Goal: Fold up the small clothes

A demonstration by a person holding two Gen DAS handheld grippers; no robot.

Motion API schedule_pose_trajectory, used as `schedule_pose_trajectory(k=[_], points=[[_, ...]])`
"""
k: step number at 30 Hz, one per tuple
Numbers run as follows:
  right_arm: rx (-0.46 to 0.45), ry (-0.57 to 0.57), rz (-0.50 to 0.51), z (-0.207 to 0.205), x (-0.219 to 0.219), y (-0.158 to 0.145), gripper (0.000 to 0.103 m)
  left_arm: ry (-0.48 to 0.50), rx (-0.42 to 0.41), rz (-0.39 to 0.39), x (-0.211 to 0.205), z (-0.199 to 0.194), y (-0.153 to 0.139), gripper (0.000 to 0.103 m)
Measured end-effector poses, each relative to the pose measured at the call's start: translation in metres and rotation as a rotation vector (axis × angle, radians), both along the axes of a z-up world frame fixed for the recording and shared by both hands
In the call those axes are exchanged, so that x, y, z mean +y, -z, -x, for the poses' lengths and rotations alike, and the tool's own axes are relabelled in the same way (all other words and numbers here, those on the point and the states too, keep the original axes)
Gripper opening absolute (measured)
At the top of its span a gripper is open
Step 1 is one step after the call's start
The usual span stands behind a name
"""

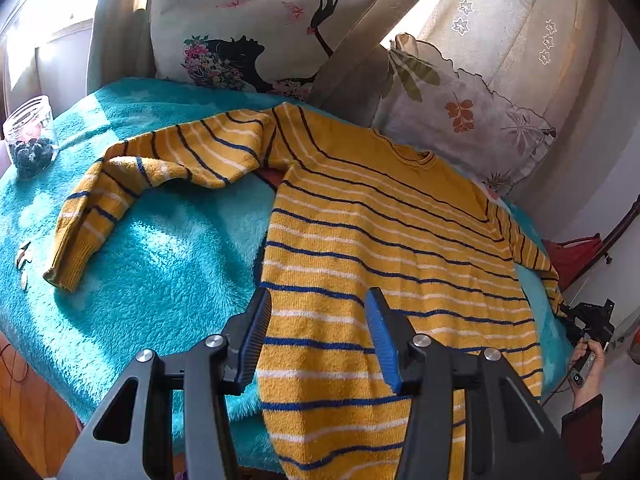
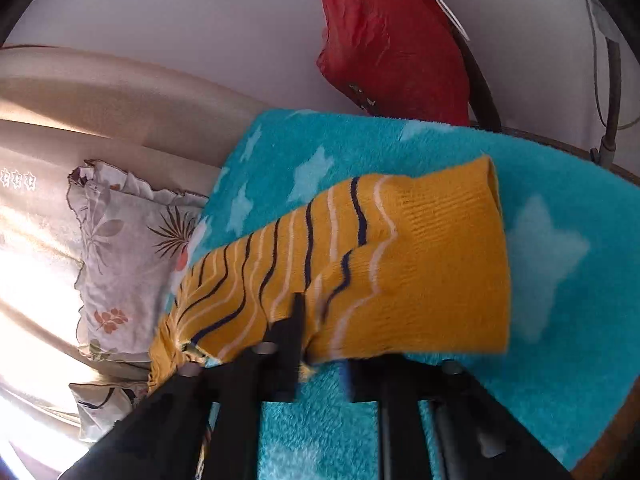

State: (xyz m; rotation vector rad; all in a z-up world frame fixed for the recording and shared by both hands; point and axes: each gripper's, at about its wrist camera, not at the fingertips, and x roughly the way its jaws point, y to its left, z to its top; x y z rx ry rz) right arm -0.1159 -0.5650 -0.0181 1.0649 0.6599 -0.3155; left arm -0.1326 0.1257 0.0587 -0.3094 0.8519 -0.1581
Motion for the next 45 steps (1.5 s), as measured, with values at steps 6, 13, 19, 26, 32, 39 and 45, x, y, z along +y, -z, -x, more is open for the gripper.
schedule_pose_trajectory(k=[6,13,19,26,32,39,45], points=[[-0.023,0.099,0.237,0.008,-0.036,-0.069,0.007,-0.055,-0.008,0.011,0.027,-0.008,-0.002,0.047],[-0.023,-0.040,0.424,-0.055,0.019,-0.139,0.007,-0.121,-0.017,0.062,0.063,-0.006,0.005,0.049],[-0.117,-0.398,0.440,-0.132,0.166,-0.153,0.007,-0.164,-0.004,0.089,0.092,0.005,0.014,0.049],[-0.160,-0.823,0.388,-0.207,0.365,-0.118,0.006,-0.249,-0.003,0.100,0.130,0.030,0.019,0.051],[-0.131,-0.989,0.433,-0.227,0.474,-0.081,0.006,-0.323,0.004,0.110,0.159,0.050,0.027,0.051],[-0.144,-1.129,0.649,-0.213,0.553,-0.064,0.045,-0.353,0.017,0.143,0.175,0.055,0.037,0.051],[-0.182,-1.314,1.177,-0.171,0.627,-0.046,0.067,-0.335,0.014,0.153,0.172,0.055,0.038,0.051]])
